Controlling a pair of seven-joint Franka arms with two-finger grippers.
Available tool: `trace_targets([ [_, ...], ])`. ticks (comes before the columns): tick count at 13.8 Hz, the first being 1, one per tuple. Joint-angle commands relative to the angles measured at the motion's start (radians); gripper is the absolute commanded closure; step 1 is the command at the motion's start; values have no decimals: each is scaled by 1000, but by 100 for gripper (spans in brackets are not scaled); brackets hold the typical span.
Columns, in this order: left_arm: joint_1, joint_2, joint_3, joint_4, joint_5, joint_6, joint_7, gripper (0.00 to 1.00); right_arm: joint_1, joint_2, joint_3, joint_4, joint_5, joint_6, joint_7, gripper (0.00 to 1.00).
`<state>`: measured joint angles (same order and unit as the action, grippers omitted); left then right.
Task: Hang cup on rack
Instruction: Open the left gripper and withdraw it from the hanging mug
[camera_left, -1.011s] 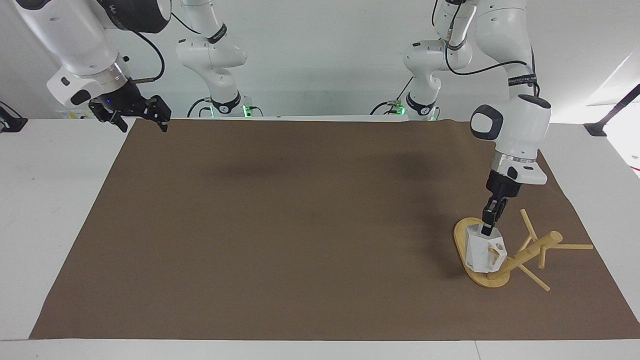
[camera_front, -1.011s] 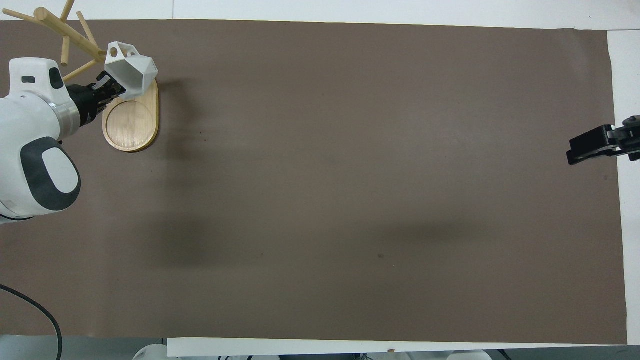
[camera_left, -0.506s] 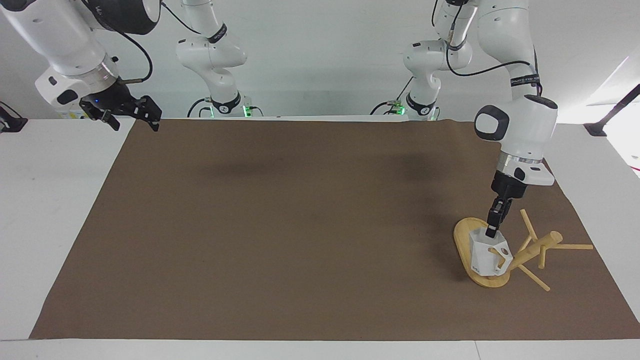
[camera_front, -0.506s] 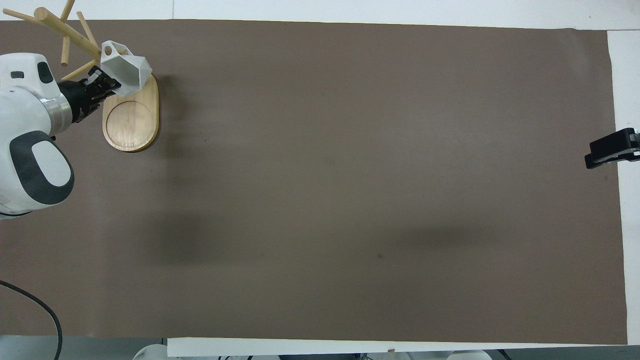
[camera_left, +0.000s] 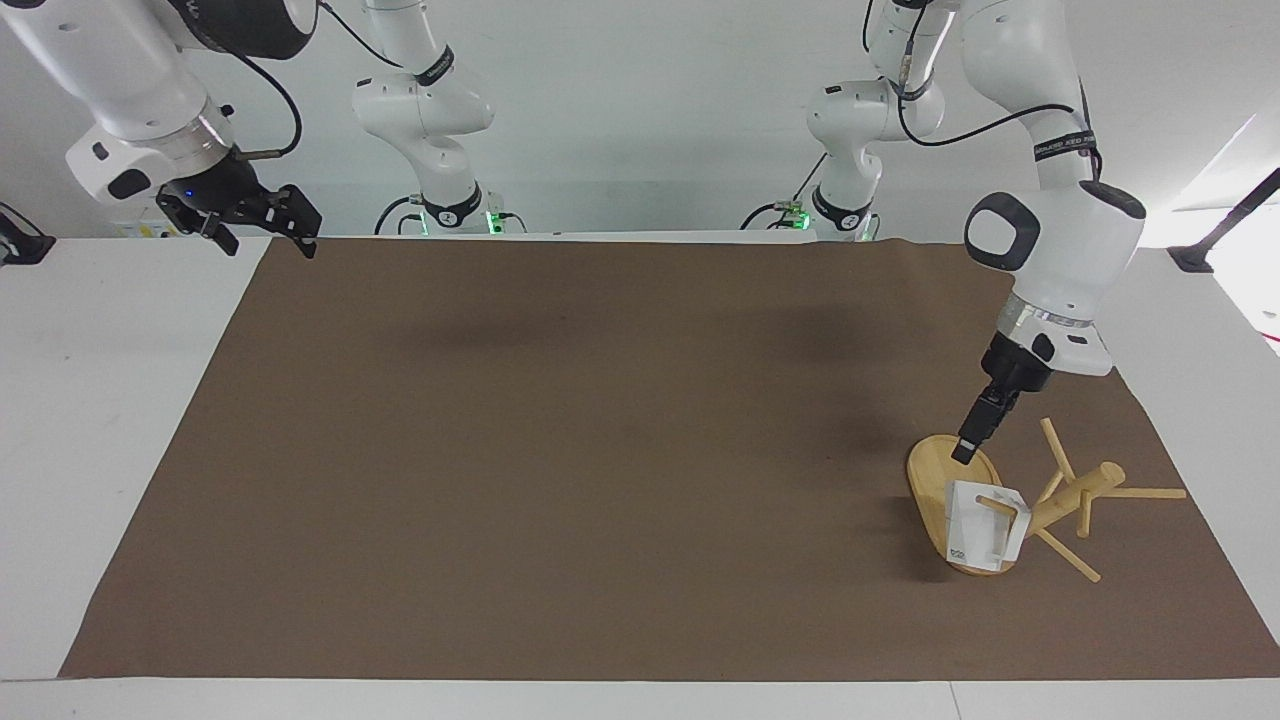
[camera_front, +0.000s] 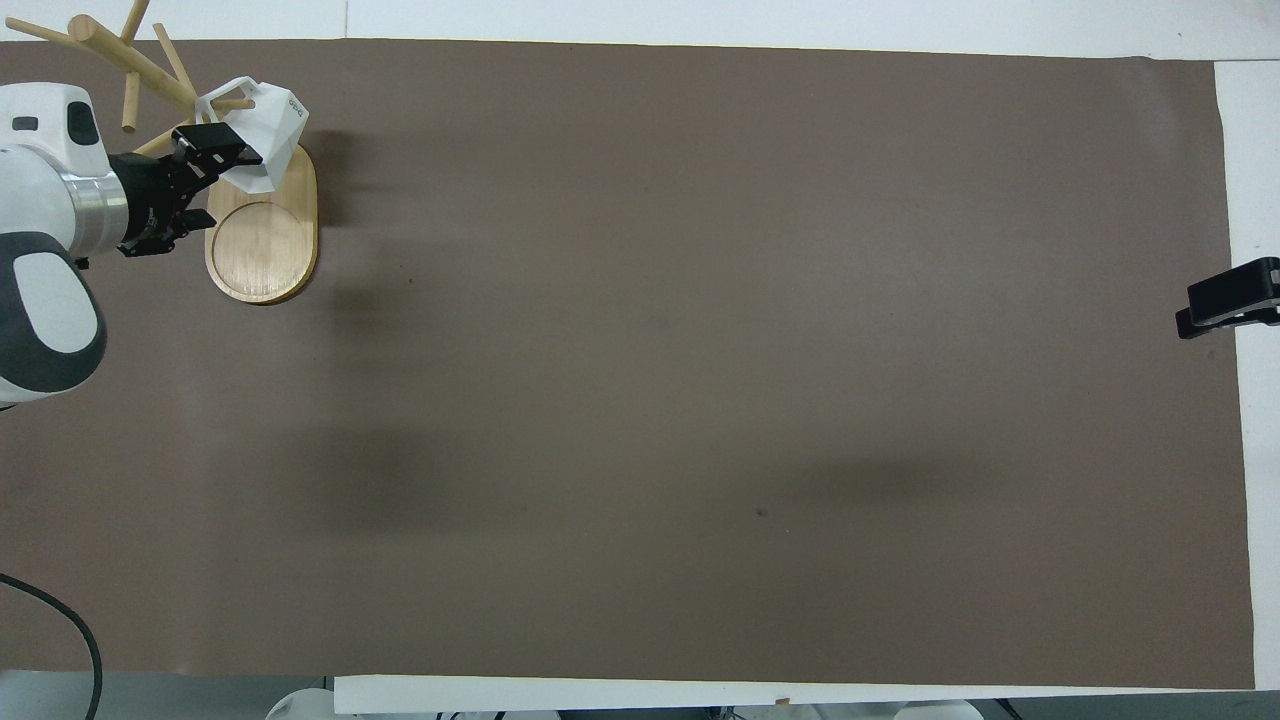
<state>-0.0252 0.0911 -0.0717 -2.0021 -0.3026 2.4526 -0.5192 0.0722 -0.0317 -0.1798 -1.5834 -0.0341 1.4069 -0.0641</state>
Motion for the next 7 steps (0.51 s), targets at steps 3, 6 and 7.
trace_targets([
  [3, 48, -108, -2, 89, 135, -371, 22, 0, -12, -19, 2, -32, 16, -6, 10, 0],
  [6, 41, -105, -5, 263, 270, -727, 98, 0, -25, -20, 3, -35, 17, -12, 10, 0],
  [7, 39, -108, -3, 313, 272, -821, 158, 0, -20, -17, 3, -36, 16, -12, 13, 0],
])
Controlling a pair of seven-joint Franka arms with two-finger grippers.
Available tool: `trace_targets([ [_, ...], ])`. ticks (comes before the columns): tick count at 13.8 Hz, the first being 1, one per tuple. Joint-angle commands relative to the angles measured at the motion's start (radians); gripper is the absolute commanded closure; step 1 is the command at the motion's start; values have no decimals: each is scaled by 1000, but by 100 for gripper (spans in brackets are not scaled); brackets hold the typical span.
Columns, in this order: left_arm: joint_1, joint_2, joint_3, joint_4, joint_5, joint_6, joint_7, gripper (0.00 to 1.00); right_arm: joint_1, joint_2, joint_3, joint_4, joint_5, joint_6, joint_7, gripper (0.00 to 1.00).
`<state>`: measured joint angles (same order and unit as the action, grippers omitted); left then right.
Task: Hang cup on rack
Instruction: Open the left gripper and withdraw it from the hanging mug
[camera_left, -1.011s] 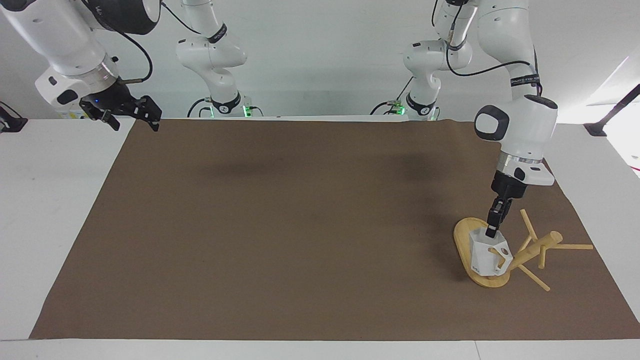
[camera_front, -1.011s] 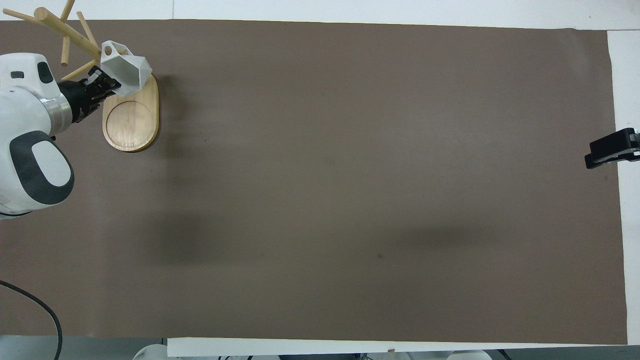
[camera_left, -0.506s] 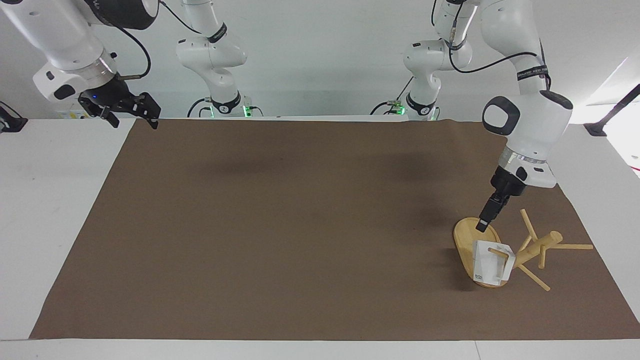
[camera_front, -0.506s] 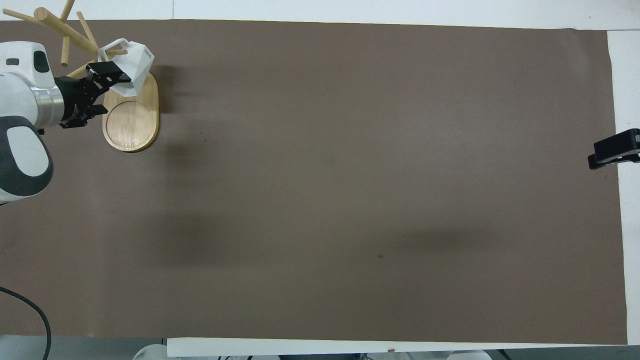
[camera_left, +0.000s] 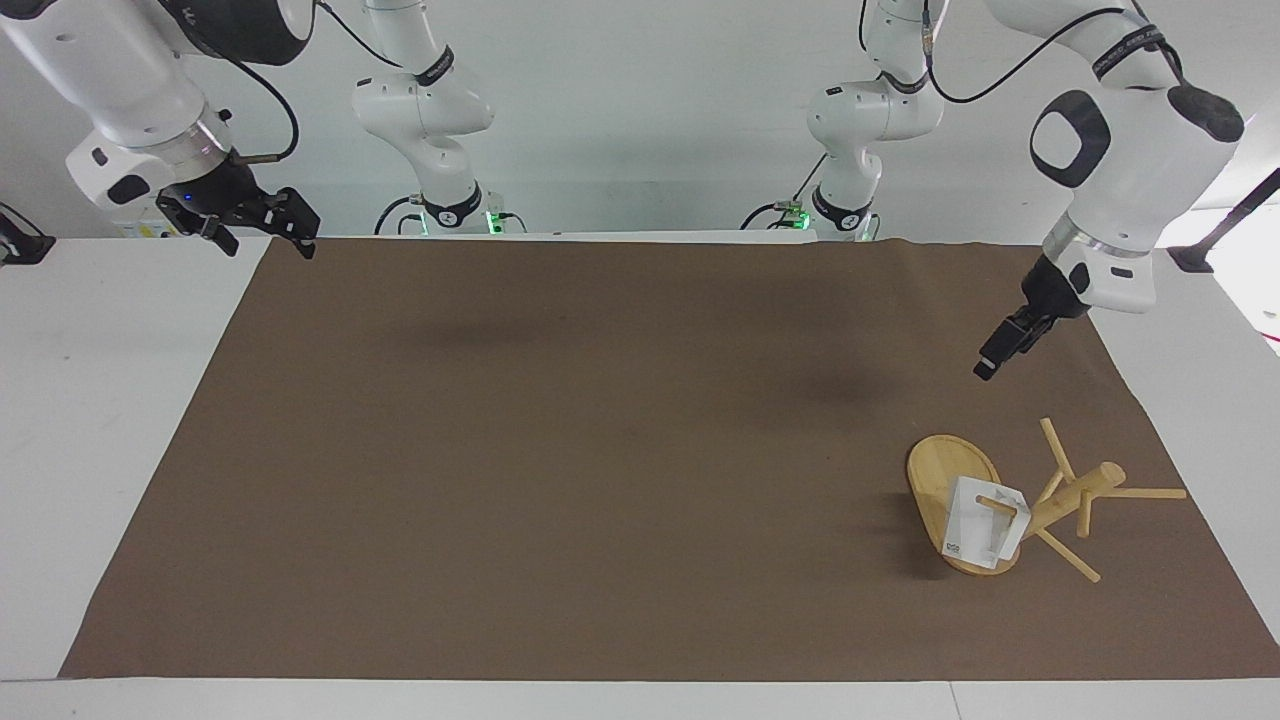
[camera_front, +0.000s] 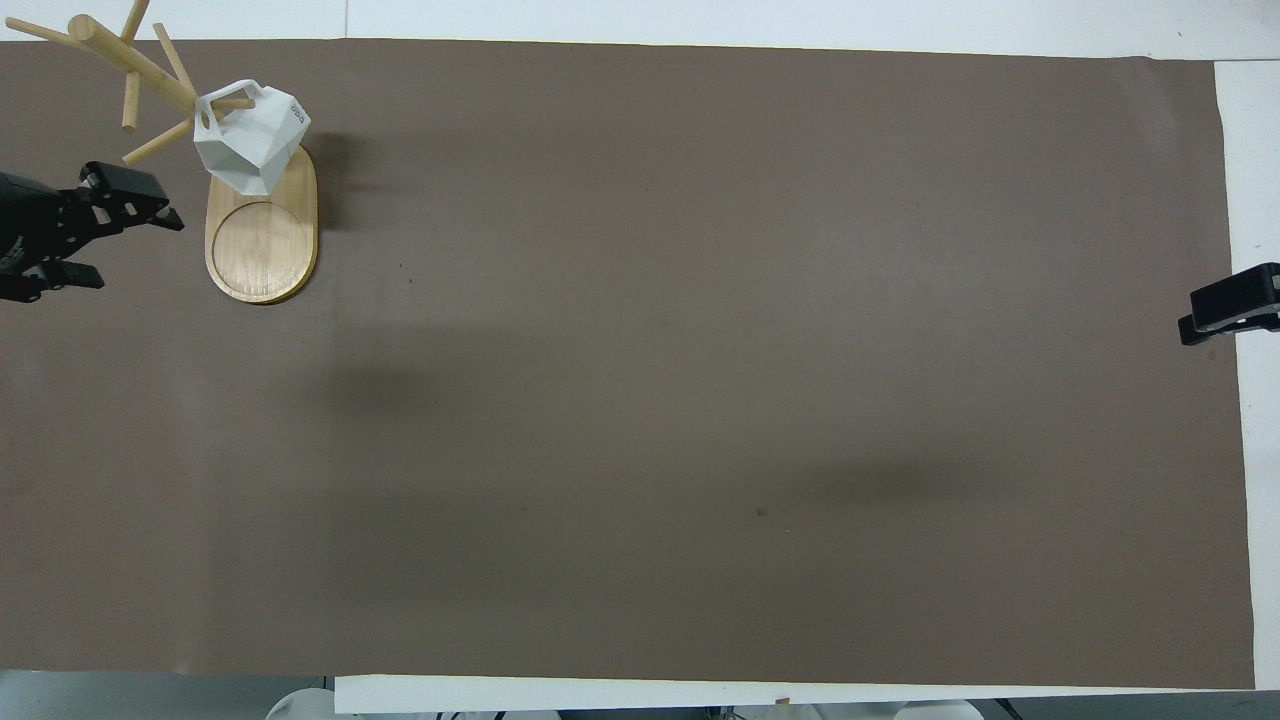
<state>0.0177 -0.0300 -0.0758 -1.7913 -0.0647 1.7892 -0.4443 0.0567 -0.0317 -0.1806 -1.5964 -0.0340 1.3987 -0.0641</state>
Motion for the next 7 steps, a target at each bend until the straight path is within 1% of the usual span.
trace_targets([
  [1, 1, 13, 1, 156, 36, -250, 138, 0, -4, -14, 4, -28, 17, -3, 10, 0],
  [3, 4, 41, 1, 290, 55, -419, 340, 0, -6, -13, 3, -31, 17, -1, 9, 0],
  [4, 2, 79, 1, 352, 90, -485, 443, 0, -3, -13, 3, -31, 16, -1, 10, 0],
  [5, -5, 100, -4, 393, 118, -523, 513, 0, -1, -13, 3, -31, 17, -1, 10, 0],
  [7, -7, 101, -5, 397, 123, -524, 527, 0, -3, -13, 3, -31, 17, -1, 10, 0],
])
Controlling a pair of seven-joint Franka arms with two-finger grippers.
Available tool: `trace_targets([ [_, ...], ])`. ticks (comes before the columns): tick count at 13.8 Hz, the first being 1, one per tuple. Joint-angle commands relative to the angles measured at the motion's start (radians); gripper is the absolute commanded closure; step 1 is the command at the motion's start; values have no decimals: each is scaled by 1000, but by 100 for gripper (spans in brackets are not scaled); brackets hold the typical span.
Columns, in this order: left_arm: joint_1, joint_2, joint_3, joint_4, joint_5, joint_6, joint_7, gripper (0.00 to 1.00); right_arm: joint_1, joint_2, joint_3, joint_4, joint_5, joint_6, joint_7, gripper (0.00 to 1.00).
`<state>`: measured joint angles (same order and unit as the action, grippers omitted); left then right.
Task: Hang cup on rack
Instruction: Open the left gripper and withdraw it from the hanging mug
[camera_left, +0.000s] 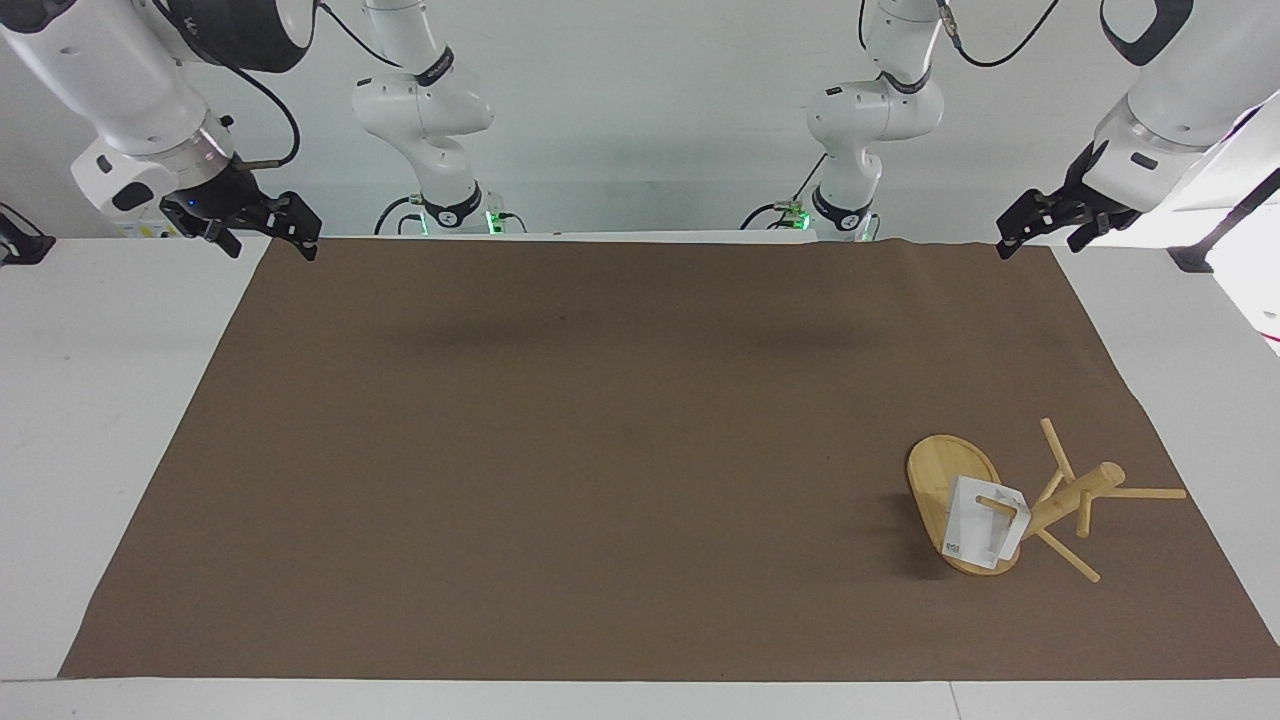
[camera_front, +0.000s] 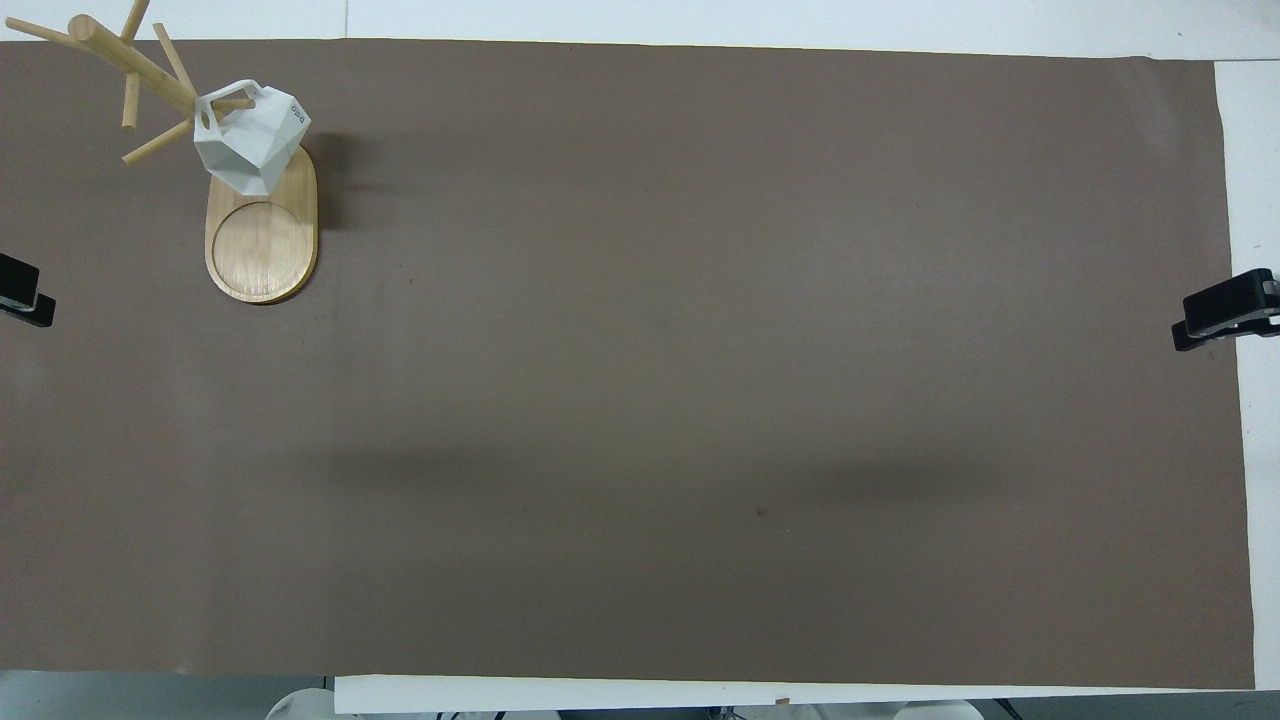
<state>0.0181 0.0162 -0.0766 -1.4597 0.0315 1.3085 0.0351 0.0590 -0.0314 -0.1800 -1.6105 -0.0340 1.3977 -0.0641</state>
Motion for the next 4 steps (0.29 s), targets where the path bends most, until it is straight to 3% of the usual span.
trace_targets([
  [1, -7, 54, -5, 67, 22, -48, 49, 0, -5, -13, 2, -17, 17, 0, 10, 0],
  [4, -9, 54, -6, 70, 19, -48, 49, 0, -5, -13, 2, -17, 17, 0, 10, 0],
])
